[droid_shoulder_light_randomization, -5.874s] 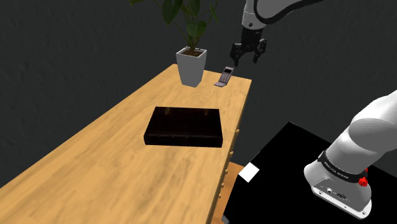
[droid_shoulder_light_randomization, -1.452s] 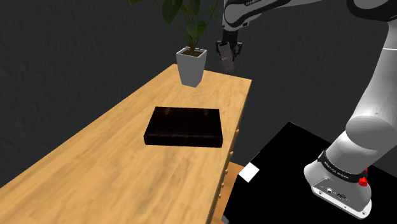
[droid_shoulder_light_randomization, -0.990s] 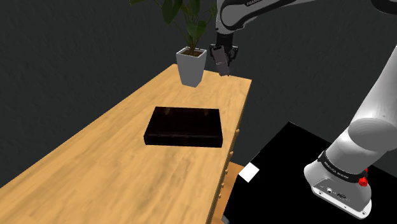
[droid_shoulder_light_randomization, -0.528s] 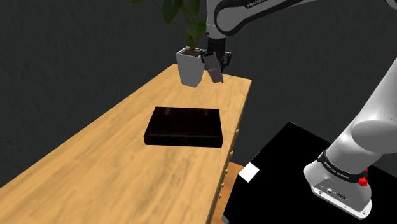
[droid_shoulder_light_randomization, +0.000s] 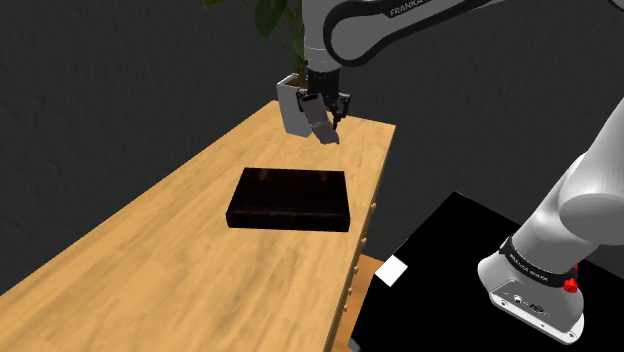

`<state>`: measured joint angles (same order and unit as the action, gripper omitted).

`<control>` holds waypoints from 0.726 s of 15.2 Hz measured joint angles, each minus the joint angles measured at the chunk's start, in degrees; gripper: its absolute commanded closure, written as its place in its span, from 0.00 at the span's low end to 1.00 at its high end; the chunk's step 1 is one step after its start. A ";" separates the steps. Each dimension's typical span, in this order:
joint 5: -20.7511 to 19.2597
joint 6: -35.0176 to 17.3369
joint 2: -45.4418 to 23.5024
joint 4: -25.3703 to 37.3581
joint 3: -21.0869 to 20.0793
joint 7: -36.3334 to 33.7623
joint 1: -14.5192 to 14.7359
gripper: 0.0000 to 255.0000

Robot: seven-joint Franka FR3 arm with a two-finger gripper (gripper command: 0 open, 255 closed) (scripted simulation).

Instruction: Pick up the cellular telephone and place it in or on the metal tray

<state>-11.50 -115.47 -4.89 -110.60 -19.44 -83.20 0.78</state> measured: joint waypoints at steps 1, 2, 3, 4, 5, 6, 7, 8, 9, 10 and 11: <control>-0.10 -0.02 -0.11 -0.12 -0.57 -1.34 0.69 1.00; -0.21 0.20 -0.24 -0.01 -1.16 -2.71 1.42 1.00; -0.29 0.83 -0.46 0.62 -1.70 -3.88 2.10 1.00; -0.38 1.10 -0.61 0.86 -2.19 -5.00 2.72 1.00; -0.51 1.50 -0.89 1.23 -2.89 -6.56 3.61 1.00; -0.62 1.66 -1.07 1.31 -3.47 -7.89 4.34 1.00; -0.64 1.59 -0.95 0.87 -4.14 -9.43 5.18 1.00; -0.80 2.24 -1.37 1.69 -4.68 -10.64 5.90 1.00; -1.05 2.53 -1.90 2.23 -5.22 -11.99 6.66 1.00; -1.20 3.11 -2.27 2.88 -5.79 -13.33 7.46 1.00; -1.48 3.63 -2.90 3.74 -6.32 -14.65 8.26 1.00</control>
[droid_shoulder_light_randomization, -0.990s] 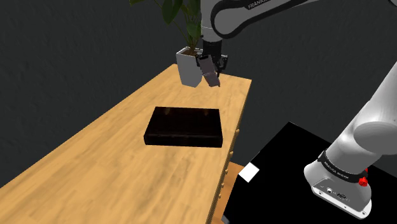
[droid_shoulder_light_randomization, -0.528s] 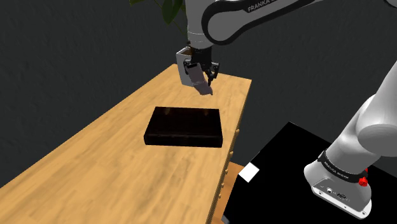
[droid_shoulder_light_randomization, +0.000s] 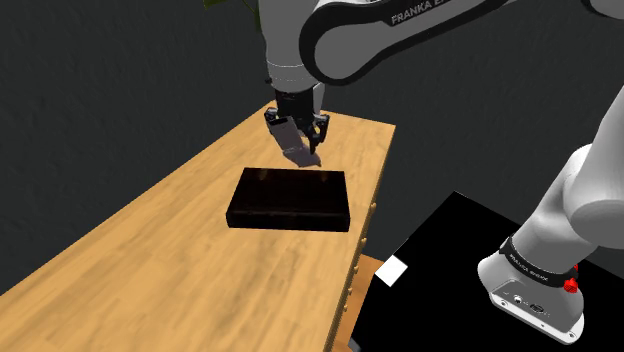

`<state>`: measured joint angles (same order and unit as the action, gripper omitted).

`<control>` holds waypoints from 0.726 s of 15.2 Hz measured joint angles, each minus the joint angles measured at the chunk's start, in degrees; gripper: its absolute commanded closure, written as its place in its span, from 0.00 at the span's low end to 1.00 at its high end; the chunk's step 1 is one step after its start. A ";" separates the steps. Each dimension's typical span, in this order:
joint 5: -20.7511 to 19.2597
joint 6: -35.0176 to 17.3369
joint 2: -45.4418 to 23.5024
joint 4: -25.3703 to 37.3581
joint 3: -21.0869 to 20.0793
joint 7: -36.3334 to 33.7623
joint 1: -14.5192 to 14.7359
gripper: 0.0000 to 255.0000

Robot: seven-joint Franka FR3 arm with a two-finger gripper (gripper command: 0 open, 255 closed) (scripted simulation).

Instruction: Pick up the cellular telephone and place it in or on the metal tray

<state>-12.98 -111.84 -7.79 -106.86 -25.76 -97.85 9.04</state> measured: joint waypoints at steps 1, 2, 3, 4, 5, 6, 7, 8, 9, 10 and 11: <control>-0.21 0.03 -0.35 0.07 -0.58 -1.54 0.86 1.00; -0.51 0.76 -1.07 1.17 -1.13 -2.91 1.76 1.00; -0.64 1.22 -1.39 1.78 -1.46 -3.71 2.27 1.00; -0.95 0.98 -1.95 1.93 -1.61 -4.39 2.63 1.00; -1.22 0.64 -2.47 2.01 -1.69 -4.86 2.86 1.00; -1.47 0.05 -2.87 1.72 -1.69 -5.21 2.98 1.00; -1.70 -0.50 -3.23 1.46 -1.61 -5.35 2.98 1.00; -1.85 -1.23 -3.39 0.84 -1.57 -5.57 2.98 1.00; -2.13 -1.92 -3.81 0.48 -1.52 -5.85 3.05 1.00; -2.39 -2.60 -4.18 0.10 -1.48 -6.14 3.12 1.00; -2.53 -3.15 -4.32 -0.36 -1.44 -6.28 3.12 1.00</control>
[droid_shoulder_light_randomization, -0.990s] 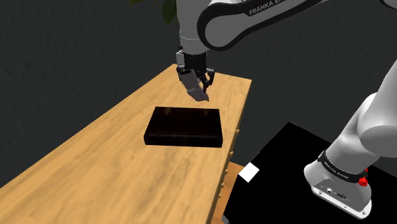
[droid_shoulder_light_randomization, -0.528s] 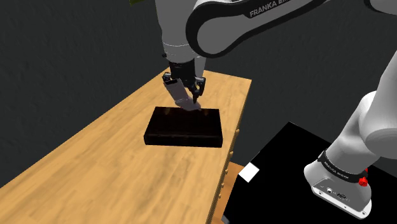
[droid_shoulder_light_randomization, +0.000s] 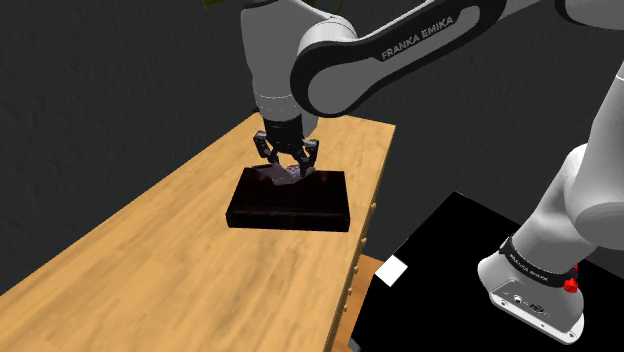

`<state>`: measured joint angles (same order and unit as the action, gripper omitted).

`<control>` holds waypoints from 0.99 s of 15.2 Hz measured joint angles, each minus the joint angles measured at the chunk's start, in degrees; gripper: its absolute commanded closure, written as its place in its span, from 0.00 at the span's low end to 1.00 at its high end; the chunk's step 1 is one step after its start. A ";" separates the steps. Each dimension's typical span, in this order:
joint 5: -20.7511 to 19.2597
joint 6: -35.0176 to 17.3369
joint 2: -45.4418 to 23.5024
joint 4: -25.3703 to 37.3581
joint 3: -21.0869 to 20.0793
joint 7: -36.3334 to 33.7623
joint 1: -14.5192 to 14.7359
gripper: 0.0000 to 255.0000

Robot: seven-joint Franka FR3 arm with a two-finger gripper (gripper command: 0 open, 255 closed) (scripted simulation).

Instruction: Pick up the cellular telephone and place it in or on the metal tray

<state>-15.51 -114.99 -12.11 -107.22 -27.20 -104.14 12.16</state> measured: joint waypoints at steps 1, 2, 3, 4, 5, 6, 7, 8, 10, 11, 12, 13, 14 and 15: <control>-0.13 -0.65 -0.09 -0.60 0.02 -0.21 0.01 1.00; -0.36 -1.24 -0.42 -0.91 0.08 -0.41 0.05 1.00; -0.74 -1.93 -1.02 -1.10 0.21 -0.61 0.08 1.00; -0.91 -2.50 -1.19 -1.57 0.22 -0.92 0.15 1.00; -1.16 -3.32 -1.45 -2.20 0.26 -1.27 0.23 1.00; -1.34 -3.69 -1.71 -2.34 0.33 -1.35 0.22 1.00; -1.46 -3.91 -1.90 -2.40 0.38 -1.42 0.23 1.00; -1.51 -4.03 -1.96 -2.47 0.39 -1.47 0.25 1.00; -1.54 -4.15 -1.98 -2.56 0.40 -1.49 0.24 1.00; -1.55 -4.17 -1.98 -2.57 0.41 -1.50 0.24 1.00; -1.55 -4.18 -1.99 -2.57 0.41 -1.50 0.24 1.00; -1.55 -4.18 -1.99 -2.58 0.41 -1.50 0.24 0.00; -1.55 -4.18 -1.98 -2.57 0.41 -1.50 0.24 0.00; -1.55 -4.19 -1.98 -2.57 0.41 -1.50 0.24 0.00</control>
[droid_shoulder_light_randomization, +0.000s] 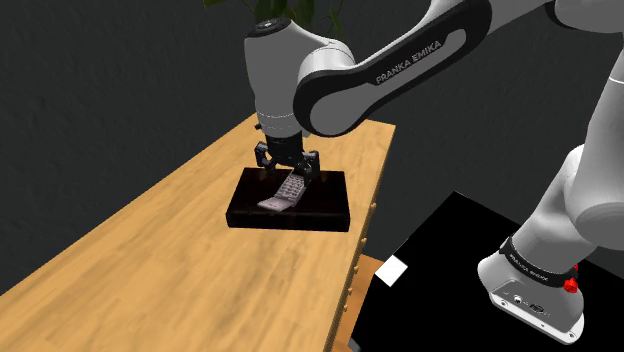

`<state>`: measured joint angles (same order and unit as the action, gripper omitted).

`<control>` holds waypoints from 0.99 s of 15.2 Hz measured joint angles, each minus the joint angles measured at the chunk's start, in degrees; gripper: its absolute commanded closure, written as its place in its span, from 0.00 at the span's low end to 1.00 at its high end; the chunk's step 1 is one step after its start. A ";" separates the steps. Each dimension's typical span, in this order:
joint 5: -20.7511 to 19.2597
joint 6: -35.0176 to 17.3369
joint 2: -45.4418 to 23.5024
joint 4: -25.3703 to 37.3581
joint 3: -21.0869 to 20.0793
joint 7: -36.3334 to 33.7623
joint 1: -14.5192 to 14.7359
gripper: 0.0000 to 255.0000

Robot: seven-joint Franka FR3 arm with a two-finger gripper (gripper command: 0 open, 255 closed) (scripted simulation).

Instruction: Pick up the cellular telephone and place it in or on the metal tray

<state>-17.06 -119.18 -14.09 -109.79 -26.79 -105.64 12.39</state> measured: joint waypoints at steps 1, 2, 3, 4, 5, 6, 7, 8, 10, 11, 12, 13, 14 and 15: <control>0.00 0.00 0.00 0.00 0.00 0.00 0.00 0.00; 0.00 0.00 0.00 0.00 0.00 0.00 0.00 0.00; 0.00 0.00 0.00 0.00 0.00 0.00 0.00 0.00; 0.00 0.00 0.00 0.00 0.00 0.00 0.00 0.00; 0.30 0.77 0.37 0.50 -0.08 0.30 -0.05 0.00; 0.77 1.90 1.03 1.09 -0.26 0.61 -0.07 0.00; 1.17 3.23 1.51 2.00 -0.49 0.68 0.10 0.00; 1.74 4.75 2.33 2.81 -0.76 0.91 0.19 0.00; 2.00 5.91 2.60 3.74 -0.84 1.21 0.20 0.00; 2.03 6.12 2.59 3.96 -0.84 1.27 0.19 0.00; 2.03 6.26 2.57 4.10 -0.84 1.29 0.20 0.00; 2.03 6.33 2.54 4.19 -0.84 1.30 0.21 0.00; 2.03 6.36 2.53 4.22 -0.84 1.31 0.21 0.00; 2.03 6.37 2.52 4.24 -0.84 1.31 0.21 0.00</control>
